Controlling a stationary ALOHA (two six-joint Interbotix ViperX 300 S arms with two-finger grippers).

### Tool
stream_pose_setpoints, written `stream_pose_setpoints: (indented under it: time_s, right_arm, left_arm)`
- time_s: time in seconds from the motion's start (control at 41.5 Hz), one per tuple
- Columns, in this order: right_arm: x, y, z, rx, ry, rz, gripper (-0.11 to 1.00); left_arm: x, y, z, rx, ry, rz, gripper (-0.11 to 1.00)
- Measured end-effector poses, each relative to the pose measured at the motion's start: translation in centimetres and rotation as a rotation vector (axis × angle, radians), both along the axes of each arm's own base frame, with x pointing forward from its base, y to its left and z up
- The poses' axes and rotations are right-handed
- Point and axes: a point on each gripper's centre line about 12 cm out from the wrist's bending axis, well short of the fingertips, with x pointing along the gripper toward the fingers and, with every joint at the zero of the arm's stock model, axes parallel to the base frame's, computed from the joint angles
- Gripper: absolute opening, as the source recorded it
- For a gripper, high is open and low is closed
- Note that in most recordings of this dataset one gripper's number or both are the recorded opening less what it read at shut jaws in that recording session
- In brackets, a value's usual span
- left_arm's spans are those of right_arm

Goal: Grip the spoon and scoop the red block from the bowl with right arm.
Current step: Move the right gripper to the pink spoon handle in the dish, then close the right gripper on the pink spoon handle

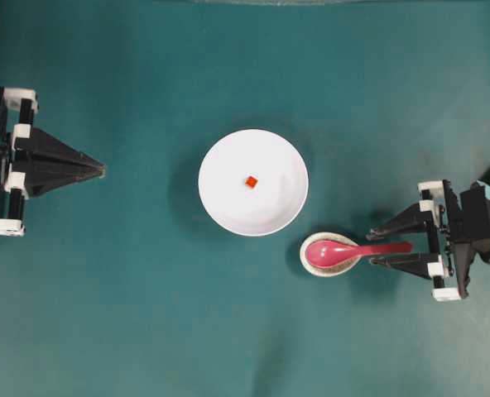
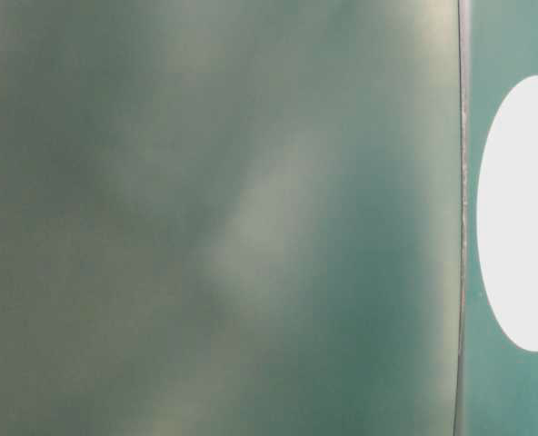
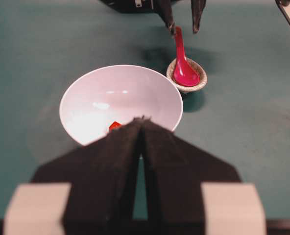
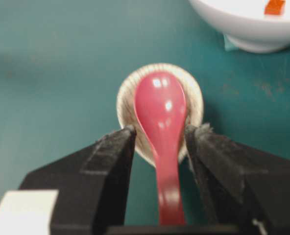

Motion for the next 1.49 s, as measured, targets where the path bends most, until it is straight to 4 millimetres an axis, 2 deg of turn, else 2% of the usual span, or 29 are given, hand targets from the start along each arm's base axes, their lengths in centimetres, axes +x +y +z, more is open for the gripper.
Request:
stream_pose_setpoints:
  time_s: [0.241, 0.891, 1.325, 1.493]
  right_arm:
    - [-0.3, -0.4, -0.6, -0.029, -0.001, -0.005, 0.52]
    - [-0.2, 0.2, -2.7, -0.079, 0.071, 0.026, 0.52]
    - [-0.1, 0.2, -3.0, -0.085, 0.079, 0.028, 0.52]
    - [0.0, 0.2, -2.9, -0.085, 0.076, 0.028, 0.48]
  left_arm:
    - [0.0, 0.0, 0.0, 0.000, 0.003, 0.001, 0.00]
    - [0.0, 0.3, -0.1, 0.003, 0.009, 0.013, 0.00]
    - [0.0, 0.3, -0.1, 0.002, 0.009, 0.013, 0.00]
    - [0.0, 0.3, -0.1, 0.003, 0.009, 0.013, 0.00]
